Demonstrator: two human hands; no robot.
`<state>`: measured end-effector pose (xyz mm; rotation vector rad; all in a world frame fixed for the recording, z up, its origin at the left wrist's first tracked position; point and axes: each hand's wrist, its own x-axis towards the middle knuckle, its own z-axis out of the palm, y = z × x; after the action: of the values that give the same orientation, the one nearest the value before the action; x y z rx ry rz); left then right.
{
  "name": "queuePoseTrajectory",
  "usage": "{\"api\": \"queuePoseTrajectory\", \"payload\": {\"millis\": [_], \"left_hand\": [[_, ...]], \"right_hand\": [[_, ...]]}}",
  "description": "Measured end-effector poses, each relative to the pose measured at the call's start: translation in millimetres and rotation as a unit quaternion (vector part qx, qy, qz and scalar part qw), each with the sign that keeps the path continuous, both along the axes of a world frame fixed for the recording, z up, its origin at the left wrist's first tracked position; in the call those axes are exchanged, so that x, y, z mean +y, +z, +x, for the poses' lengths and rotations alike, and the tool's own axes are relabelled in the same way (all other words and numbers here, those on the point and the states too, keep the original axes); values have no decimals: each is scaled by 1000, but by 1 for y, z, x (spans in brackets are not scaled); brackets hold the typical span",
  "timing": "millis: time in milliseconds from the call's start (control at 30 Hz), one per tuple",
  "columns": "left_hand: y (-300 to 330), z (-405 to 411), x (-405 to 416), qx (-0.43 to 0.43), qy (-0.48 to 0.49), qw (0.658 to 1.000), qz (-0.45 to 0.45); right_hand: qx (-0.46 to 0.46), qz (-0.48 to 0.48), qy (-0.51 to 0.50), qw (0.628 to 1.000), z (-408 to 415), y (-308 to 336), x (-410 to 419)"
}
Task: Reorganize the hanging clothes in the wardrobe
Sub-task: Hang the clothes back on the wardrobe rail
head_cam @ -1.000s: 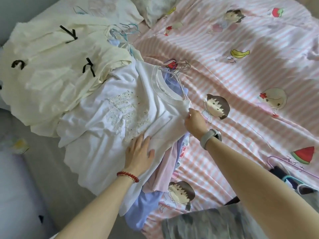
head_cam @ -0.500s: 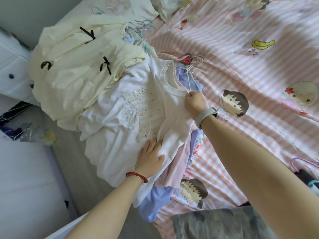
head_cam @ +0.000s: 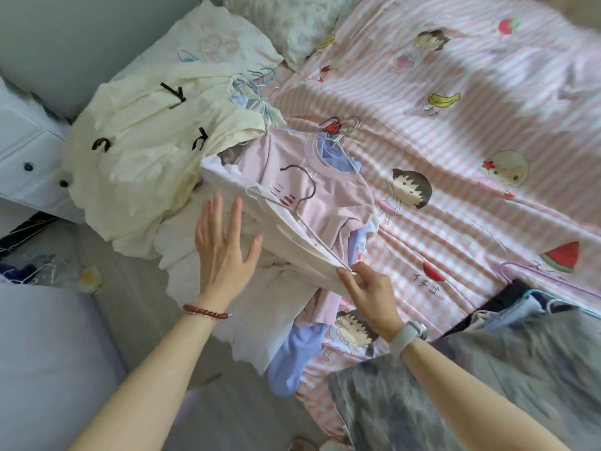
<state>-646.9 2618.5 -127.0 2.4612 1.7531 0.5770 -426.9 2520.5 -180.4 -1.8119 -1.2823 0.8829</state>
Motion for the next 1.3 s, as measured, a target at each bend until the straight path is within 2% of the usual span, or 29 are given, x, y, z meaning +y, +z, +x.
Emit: {"api": "queuePoseTrajectory", "payload": {"millis": [100,233,367,433,533,600,733,900,1000,1100,1233,1300], "left_hand": [[16,-11,11,87,-47,995,1],[23,-37,-18,89,-60,976,-189],[13,-63,-103,79,-12,959,-270],[4,-73,-152,29,33,946,-321],[-6,-100,-218,-142,146,902,-381],[-8,-126,-260,-237,210,867,-385],[-2,-189,-336,-290,330,845,-304],[13,-252,-432,-244,502,816,-150],[23,-274,-487,-253,565,783,-51],[36,-289,-538,-220,612,760,17],[61,-311,-593,-178,676,704,123],[76,-323,-616,-142,700,680,167]], "right_hand": [[-92,41,32,994,-2,15,-19],[-230,49,87,968,4,25,-30],[-299,52,175,937,1,31,-18],[-296,60,235,924,-15,33,-11],[-282,61,316,904,-63,36,-14],[-284,55,369,883,-100,36,-27],[-271,112,490,821,-172,43,-74],[-217,160,609,746,-260,66,-130],[-191,177,662,703,-310,80,-156],[-150,188,714,657,-355,91,-182],[-107,214,783,575,-414,107,-225],[-92,235,789,560,-443,120,-245]]}}
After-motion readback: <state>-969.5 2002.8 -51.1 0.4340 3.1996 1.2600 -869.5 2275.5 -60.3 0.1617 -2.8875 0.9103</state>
